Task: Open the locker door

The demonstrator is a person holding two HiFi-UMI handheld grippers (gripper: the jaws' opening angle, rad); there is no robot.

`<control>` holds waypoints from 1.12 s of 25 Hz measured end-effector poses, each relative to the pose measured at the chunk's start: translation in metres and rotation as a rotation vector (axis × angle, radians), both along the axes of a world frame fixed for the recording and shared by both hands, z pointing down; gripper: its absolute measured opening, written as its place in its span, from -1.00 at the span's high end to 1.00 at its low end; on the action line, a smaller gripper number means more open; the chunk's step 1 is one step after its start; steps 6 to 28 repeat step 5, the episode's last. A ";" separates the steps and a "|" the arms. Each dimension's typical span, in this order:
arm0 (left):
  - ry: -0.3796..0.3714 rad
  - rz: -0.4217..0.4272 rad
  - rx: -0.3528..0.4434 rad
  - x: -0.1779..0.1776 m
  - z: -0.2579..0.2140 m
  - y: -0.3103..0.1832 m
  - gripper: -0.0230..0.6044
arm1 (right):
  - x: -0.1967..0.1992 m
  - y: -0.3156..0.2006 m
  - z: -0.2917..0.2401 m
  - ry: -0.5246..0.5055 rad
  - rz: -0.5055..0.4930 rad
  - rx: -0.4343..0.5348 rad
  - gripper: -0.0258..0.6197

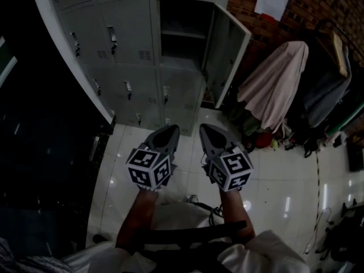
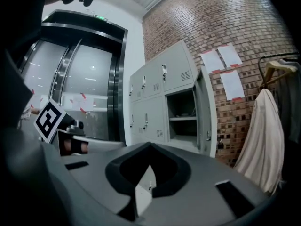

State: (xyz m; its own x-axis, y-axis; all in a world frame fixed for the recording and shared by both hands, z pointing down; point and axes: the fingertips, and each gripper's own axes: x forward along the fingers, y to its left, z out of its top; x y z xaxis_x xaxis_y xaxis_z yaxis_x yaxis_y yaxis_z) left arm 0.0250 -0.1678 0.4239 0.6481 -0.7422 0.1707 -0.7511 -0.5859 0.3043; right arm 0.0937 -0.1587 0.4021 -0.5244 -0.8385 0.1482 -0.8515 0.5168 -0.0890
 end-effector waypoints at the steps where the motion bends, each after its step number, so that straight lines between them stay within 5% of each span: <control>1: 0.000 -0.001 0.001 0.001 -0.001 0.000 0.95 | 0.001 0.001 0.000 0.001 0.000 -0.002 0.91; 28: 0.001 -0.003 0.002 0.003 -0.002 0.003 0.95 | 0.005 0.002 0.000 0.001 0.005 -0.005 0.91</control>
